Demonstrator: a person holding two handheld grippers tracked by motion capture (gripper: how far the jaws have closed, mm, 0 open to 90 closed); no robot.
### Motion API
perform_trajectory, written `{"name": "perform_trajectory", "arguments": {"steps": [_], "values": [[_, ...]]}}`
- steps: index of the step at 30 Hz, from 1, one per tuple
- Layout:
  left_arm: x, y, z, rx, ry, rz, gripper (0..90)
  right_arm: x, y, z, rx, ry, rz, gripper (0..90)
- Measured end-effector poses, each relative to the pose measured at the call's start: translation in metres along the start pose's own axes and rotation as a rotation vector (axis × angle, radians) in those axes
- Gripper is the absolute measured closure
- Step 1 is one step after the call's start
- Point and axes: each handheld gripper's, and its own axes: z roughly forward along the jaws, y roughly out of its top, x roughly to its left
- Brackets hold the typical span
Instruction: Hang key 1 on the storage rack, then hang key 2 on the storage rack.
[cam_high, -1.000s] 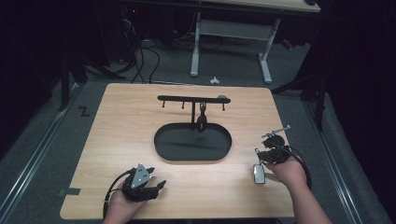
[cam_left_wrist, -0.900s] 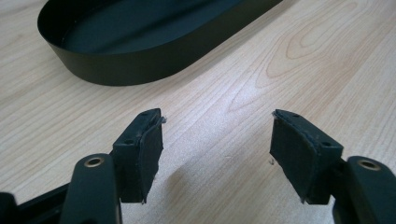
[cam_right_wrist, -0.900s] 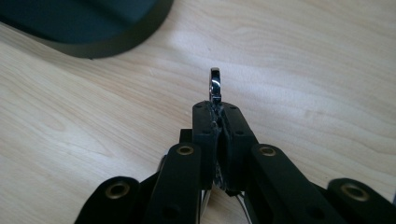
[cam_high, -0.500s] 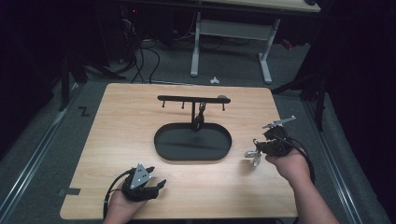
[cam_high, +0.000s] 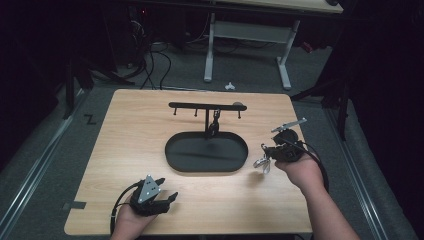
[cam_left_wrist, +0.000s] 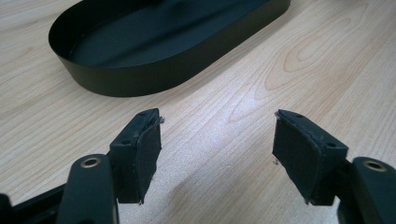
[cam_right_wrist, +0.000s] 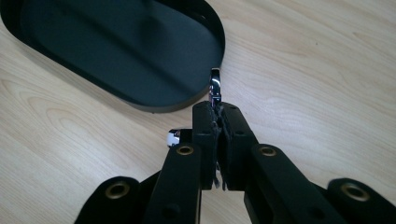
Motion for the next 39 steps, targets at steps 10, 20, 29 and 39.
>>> {"name": "perform_trajectory", "arguments": {"steps": [10, 20, 29, 39], "values": [[0.001, -0.003, -0.005, -0.003, 0.007, -0.001, 32.9, 0.015, 0.021, 0.001, -0.025, 0.021, -0.041, 86.7], [0.005, -0.008, -0.011, -0.008, 0.019, -0.018, 32.9, 0.025, 0.043, -0.002, -0.065, 0.041, -0.068, 86.7], [0.007, -0.008, -0.013, -0.014, 0.018, -0.012, 32.9, 0.032, 0.059, 0.001, -0.063, 0.038, -0.076, 86.7], [0.006, -0.012, -0.016, 0.006, 0.024, -0.003, 32.9, 0.036, 0.080, 0.000, -0.086, 0.048, -0.084, 86.7]]}}
